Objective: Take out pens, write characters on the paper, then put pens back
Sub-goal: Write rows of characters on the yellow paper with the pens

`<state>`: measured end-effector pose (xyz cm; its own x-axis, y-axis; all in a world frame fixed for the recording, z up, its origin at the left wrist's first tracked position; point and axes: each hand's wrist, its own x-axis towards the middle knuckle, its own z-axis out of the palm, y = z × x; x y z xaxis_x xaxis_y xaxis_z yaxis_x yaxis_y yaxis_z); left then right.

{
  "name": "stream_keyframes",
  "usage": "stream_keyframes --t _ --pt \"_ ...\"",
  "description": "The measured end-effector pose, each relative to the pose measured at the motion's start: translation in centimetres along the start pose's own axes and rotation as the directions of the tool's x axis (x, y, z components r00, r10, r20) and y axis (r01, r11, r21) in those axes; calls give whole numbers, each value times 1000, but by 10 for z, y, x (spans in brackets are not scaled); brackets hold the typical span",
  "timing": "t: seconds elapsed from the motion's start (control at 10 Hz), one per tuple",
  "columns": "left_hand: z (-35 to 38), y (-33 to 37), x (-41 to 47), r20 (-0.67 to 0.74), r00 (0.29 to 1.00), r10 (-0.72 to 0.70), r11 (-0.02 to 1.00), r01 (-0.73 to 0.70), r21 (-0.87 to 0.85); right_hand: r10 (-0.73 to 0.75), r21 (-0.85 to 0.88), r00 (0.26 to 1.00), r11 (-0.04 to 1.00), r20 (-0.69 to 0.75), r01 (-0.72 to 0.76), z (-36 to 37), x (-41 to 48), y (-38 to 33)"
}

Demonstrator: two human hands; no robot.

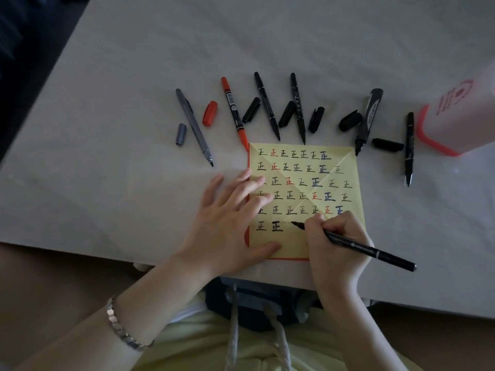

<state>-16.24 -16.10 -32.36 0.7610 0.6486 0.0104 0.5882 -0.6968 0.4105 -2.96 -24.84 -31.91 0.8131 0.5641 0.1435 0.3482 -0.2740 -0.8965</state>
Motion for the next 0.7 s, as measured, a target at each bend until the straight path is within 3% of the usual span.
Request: stream_keyframes --t 0.7 --pt "-1 0 0 -7 1000 0 1000 0 -2 -43 -71 998 997 -37 40 2 -2 -1"
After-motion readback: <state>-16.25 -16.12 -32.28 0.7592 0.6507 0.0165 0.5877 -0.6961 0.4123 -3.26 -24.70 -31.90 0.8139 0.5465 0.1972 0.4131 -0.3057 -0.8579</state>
